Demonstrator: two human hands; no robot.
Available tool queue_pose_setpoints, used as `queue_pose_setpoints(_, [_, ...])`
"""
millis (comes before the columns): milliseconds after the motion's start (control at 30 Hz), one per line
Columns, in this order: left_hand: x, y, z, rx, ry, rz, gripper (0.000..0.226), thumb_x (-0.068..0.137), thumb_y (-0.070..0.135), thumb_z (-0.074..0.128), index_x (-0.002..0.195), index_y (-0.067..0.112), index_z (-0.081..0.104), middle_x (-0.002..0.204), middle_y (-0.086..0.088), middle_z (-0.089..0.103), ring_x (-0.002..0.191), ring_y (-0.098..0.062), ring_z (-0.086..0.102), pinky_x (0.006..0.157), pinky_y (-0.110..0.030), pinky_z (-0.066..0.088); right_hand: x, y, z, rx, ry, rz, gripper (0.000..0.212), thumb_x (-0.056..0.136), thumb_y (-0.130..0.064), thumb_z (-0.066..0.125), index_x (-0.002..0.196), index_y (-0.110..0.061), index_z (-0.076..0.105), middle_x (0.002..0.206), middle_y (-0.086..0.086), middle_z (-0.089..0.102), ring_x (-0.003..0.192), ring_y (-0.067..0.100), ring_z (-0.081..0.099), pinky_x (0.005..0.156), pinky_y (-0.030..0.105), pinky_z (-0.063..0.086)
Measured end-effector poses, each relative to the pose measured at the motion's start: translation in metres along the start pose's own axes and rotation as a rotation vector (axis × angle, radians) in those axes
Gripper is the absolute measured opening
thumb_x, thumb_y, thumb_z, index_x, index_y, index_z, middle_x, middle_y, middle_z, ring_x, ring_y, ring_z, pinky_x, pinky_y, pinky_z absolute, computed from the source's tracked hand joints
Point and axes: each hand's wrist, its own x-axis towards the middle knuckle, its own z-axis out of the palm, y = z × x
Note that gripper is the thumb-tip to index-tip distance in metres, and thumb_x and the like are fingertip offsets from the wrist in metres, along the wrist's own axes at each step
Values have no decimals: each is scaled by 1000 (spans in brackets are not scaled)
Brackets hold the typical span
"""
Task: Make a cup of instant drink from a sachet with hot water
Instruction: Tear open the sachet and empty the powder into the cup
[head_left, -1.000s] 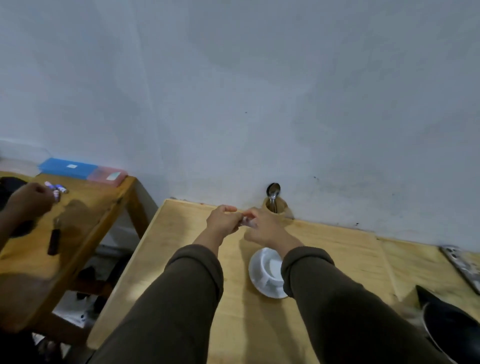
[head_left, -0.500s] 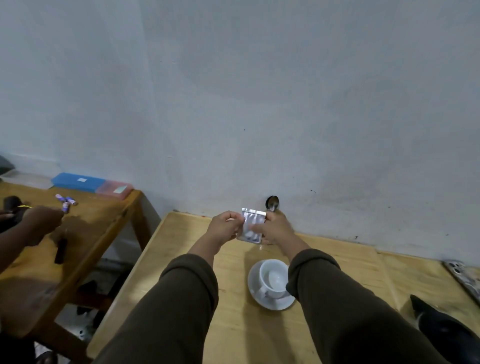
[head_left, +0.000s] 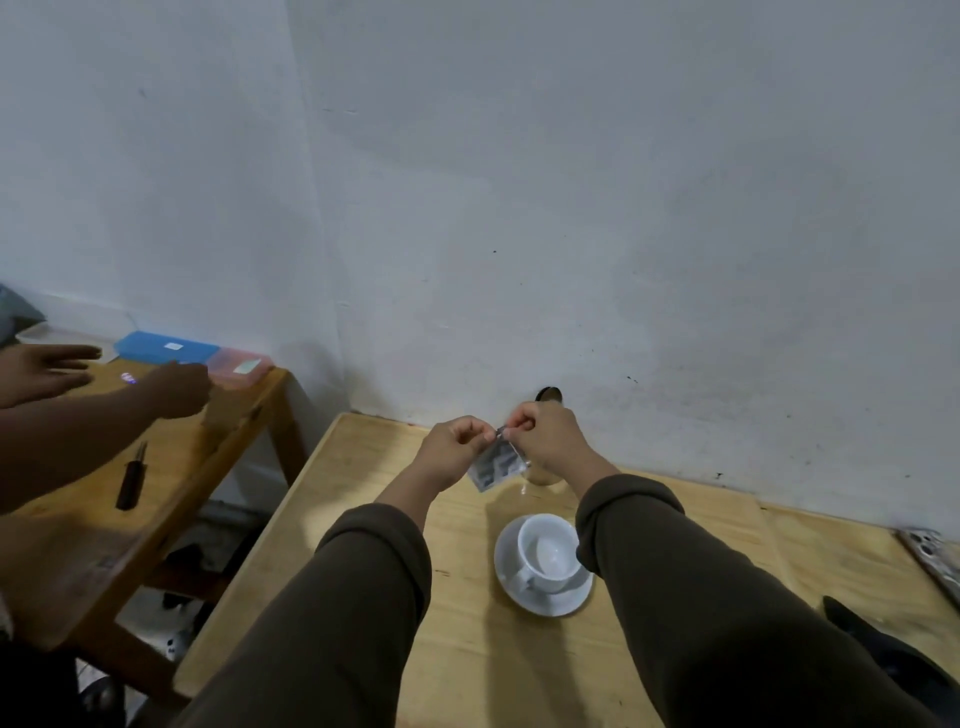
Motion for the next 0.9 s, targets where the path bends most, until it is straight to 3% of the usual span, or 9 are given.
queue_pose_setpoints(167, [2, -3, 3, -29, 33, -1, 23, 92, 14, 57, 72, 24, 61, 77, 6, 62, 81, -15, 57, 70, -22, 46, 5, -4, -2, -17, -45, -62, 4, 80, -14, 66, 80, -16, 69, 64, -11, 56, 61, 1, 50, 62, 22, 45])
queue_pose_setpoints(367, [3, 3, 5, -35, 44, 42, 12, 93, 18, 55, 84, 16, 63, 87, 1, 63, 79, -7, 54, 69, -18, 43, 6, -7, -3, -83, 37, -133, 9, 81, -14, 65, 74, -19, 66, 80, -5, 57, 77, 12, 53, 75, 30, 48])
queue_pose_setpoints(467, [4, 6, 10, -75, 40, -6, 15, 95, 19, 52, 84, 17, 63, 84, 1, 62, 79, -10, 54, 69, -21, 44, 7, -6, -8, -69, 22, -154, 7, 82, -8, 64, 77, -13, 67, 82, -3, 56, 74, 11, 49, 65, 19, 40])
queue_pose_setpoints(600, [3, 6, 10, -139, 10, -85, 22, 97, 17, 48, 79, 19, 62, 83, -2, 61, 78, -14, 54, 70, -24, 43, 3, -11, -4, -48, 9, -176, 11, 84, 0, 58, 78, -6, 65, 85, 2, 53, 80, 17, 49, 67, 23, 38])
queue_pose_setpoints(800, [5, 8, 9, -163, -19, -198, 35, 95, 6, 42, 65, 20, 52, 74, -1, 57, 70, -14, 52, 62, -23, 39, -5, -13, -2, -128, 3, -271, 13, 87, -2, 54, 90, -3, 66, 98, 11, 60, 80, 15, 47, 53, 10, 25])
queue_pose_setpoints(900, [5, 10, 12, -165, -12, -237, 38, 94, 6, 40, 61, 21, 50, 69, 0, 54, 64, -12, 48, 58, -23, 36, -7, -13, -3, -137, -5, -276, 13, 87, -5, 57, 93, -5, 68, 92, 6, 53, 83, 14, 46, 57, 16, 29])
